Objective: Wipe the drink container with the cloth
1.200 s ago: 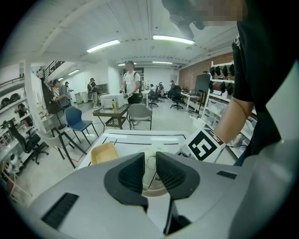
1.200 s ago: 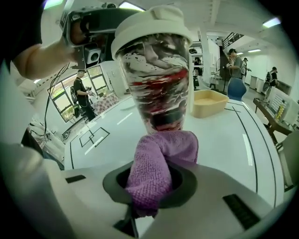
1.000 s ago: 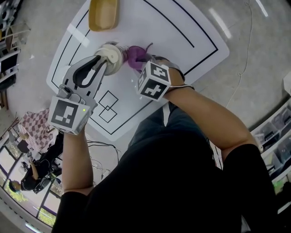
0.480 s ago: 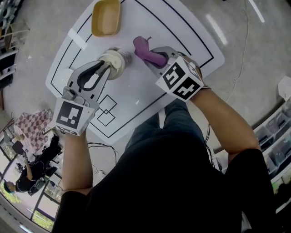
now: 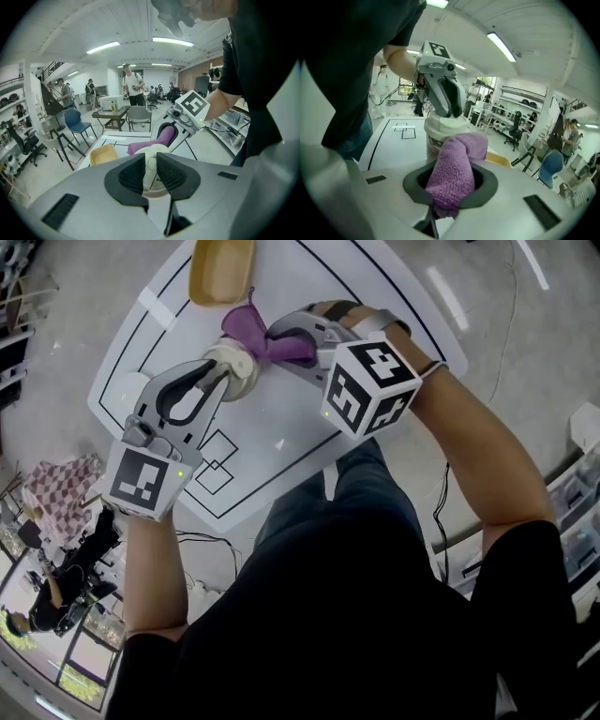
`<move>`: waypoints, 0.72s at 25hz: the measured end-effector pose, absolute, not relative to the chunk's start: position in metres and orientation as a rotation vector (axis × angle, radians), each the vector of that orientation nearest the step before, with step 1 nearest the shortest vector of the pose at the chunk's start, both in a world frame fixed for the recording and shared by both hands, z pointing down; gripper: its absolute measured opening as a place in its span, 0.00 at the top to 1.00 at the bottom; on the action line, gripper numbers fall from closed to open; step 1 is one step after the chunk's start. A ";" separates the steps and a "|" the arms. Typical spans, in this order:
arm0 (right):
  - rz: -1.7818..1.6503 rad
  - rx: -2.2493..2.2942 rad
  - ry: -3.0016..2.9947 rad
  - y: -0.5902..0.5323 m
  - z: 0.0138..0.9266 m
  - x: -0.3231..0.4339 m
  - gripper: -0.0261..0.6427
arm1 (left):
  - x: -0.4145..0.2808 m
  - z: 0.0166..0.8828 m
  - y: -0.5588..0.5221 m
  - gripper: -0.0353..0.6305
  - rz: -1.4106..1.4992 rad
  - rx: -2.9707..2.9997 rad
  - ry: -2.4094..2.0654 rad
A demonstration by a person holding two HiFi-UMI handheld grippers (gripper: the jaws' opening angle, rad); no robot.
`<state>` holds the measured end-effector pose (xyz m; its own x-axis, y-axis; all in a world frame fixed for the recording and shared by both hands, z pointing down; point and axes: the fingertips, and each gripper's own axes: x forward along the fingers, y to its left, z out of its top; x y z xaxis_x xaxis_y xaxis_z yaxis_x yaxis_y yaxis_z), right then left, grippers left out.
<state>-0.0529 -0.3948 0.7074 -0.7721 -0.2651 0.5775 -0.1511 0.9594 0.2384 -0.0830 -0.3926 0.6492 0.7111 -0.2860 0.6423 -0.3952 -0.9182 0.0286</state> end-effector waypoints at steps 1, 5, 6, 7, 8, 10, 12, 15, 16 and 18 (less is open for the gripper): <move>-0.264 0.266 -2.452 -0.395 0.710 -0.055 0.84 | -0.083 0.649 -0.393 0.81 0.991 2.753 -0.552; -0.280 0.205 -2.425 -0.396 0.730 -0.062 0.84 | -0.084 0.651 -0.395 0.81 0.981 2.750 -0.551; -0.270 0.197 -2.419 -0.397 0.739 -0.063 0.84 | -0.085 0.652 -0.395 0.81 0.982 2.749 -0.551; -0.259 0.190 -2.413 -0.398 0.748 -0.064 0.84 | -0.085 0.652 -0.395 0.81 0.984 2.747 -0.553; -0.247 0.181 -2.406 -0.398 0.757 -0.066 0.84 | -0.085 0.652 -0.396 0.81 0.985 2.746 -0.556; -0.227 0.157 -2.384 -0.397 0.777 -0.068 0.84 | -0.086 0.652 -0.396 0.81 0.983 2.744 -0.562; -0.209 0.130 -2.355 -0.394 0.796 -0.069 0.84 | -0.087 0.653 -0.396 0.81 0.977 2.744 -0.568; -0.200 0.087 -2.307 -0.391 0.821 -0.070 0.84 | -0.088 0.657 -0.396 0.81 0.966 2.746 -0.577; -0.200 0.077 -2.297 -0.391 0.827 -0.071 0.84 | -0.089 0.657 -0.396 0.81 0.963 2.748 -0.579; -0.194 0.063 -2.292 -0.390 0.832 -0.072 0.84 | -0.089 0.658 -0.396 0.81 0.964 2.757 -0.580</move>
